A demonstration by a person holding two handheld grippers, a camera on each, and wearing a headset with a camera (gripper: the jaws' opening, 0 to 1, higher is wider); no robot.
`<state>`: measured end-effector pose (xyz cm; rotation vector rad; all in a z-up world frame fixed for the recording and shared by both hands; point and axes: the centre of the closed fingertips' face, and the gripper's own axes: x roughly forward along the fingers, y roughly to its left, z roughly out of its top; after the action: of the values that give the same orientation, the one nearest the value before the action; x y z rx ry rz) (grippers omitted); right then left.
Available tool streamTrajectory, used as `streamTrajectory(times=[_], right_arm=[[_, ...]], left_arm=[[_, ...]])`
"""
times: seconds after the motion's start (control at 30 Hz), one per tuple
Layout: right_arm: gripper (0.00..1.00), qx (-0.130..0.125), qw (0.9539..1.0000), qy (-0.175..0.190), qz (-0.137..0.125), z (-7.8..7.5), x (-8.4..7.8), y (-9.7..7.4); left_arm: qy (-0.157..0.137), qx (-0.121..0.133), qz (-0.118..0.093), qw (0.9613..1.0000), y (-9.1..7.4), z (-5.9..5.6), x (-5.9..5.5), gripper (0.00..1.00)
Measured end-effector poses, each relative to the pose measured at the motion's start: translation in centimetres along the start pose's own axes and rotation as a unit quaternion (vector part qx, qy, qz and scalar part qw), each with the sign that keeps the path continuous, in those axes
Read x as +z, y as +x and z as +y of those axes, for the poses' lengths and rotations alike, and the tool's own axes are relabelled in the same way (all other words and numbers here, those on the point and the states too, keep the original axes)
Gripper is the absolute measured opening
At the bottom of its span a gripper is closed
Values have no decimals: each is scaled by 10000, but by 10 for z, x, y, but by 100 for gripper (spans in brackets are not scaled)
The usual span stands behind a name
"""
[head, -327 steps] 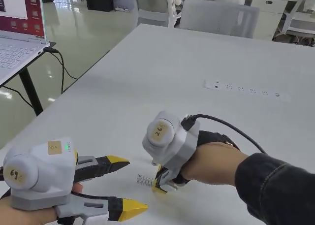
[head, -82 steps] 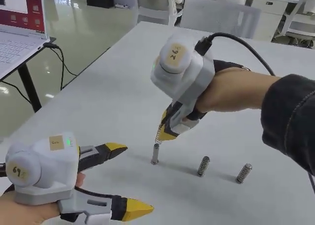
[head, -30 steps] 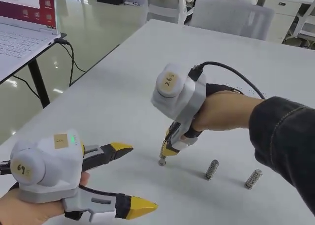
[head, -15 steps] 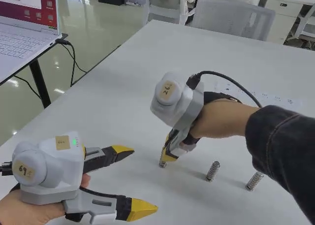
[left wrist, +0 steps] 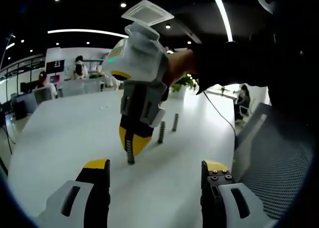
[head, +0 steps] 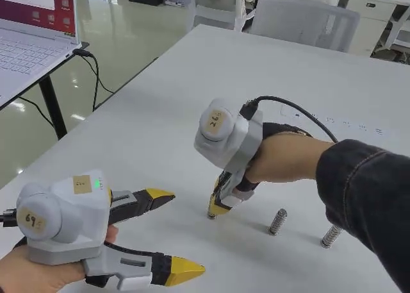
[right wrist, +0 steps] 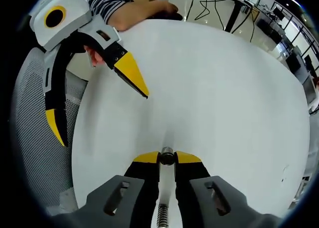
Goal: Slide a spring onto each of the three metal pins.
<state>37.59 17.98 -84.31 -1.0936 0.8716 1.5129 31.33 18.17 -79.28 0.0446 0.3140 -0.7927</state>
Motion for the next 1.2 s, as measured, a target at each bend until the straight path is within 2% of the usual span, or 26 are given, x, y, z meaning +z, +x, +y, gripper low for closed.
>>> streamTrajectory(times=[0.2,0.7,1.2], right_arm=[[9,-3,10000,-39,-34,1,-1,0],[21,-76,9998,45,-177,-3,-8,-8],[35,-352,9983,178,-433,-11,-18,-23]], left_arm=[[-2,4,8,10000,0,0,0,69],[-48,-31,31,10000,0,-1,0,63],[-42,-20,55,10000,3,-2,3,67]])
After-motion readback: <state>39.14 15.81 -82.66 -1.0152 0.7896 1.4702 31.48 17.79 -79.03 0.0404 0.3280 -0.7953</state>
